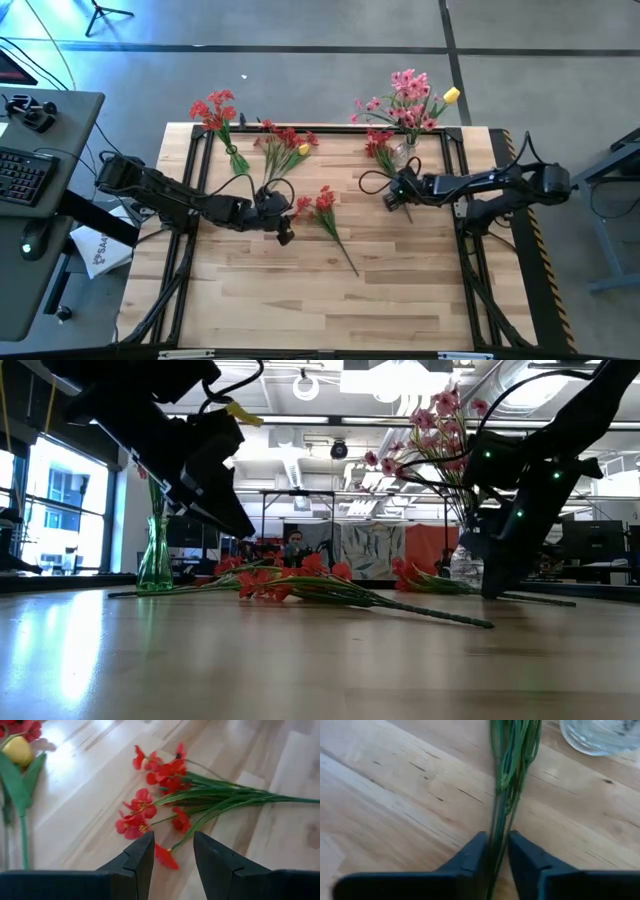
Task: Sort flowers into vase by color
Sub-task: Put the top right red flowers into the green vase
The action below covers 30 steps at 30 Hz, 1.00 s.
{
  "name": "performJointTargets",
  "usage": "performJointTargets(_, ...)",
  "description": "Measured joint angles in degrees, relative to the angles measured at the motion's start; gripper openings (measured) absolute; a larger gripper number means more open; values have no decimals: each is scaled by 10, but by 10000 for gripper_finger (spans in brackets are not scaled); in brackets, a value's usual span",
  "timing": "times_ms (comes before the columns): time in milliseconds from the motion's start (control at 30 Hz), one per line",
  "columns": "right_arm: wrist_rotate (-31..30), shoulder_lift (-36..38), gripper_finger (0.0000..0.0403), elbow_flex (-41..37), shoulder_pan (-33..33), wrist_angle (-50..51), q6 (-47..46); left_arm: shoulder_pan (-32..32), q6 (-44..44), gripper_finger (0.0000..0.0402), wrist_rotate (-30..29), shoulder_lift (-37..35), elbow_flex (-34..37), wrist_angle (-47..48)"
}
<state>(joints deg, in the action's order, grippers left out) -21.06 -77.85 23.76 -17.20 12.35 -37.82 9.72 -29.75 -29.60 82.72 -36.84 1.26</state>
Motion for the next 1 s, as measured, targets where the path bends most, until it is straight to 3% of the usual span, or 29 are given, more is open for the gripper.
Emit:
performJointTargets(133, 14, -5, 9, -4, 9, -47, 42, 0, 16, 125, 10, 0, 0, -16)
performJointTargets(300, 70, -6, 11, -3, 43, -192, 86, 0, 25, 125, 10, 0, 0, -29)
performJointTargets(500, 75, -6, 5, -3, 101, -409, 210, 1, 55, 125, 9, 0, 0, -60)
performJointTargets(633, 75, -6, 2, -3, 141, -545, 312, 3, 136, 125, 8, 0, 0, -115)
performJointTargets(1000, 237, -6, 1, -3, 232, -735, 484, 21, 360, 125, 24, 0, 0, -341)
